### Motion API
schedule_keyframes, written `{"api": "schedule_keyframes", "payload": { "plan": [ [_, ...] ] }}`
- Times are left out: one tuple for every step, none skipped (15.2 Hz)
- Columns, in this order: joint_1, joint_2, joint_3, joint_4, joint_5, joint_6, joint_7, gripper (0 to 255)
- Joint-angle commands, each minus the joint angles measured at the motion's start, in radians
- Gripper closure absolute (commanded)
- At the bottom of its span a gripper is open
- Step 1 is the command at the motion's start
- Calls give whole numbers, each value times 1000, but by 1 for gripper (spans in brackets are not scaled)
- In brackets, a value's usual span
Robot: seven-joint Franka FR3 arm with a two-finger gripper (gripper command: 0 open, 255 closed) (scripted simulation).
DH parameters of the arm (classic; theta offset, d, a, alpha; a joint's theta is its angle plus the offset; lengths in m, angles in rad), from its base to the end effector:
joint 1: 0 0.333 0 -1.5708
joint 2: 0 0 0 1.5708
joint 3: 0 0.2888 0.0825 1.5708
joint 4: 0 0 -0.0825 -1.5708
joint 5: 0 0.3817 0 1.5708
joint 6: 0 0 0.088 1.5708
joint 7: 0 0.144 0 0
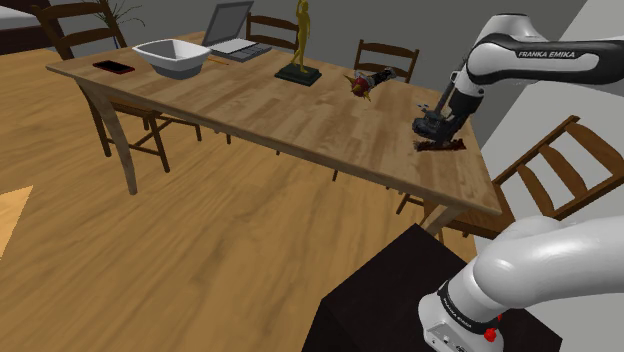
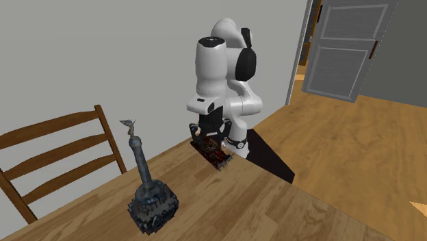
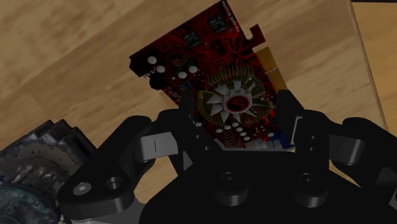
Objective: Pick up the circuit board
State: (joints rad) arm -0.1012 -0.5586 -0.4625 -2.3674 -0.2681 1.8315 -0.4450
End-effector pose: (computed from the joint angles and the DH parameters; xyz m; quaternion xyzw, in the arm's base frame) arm 0.3278 -0.2465 0.4436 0.9999 0.0093 -0.0120 0.0048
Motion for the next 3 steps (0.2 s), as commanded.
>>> {"api": "schedule_keyframes", "payload": {
  "plan": [
    [2,-1,5,27,4,-28,-2,255],
    [2,-2,5,29,4,-30,-2,255],
    [2,-1,5,29,4,-30,-2,255]
  ]
}}
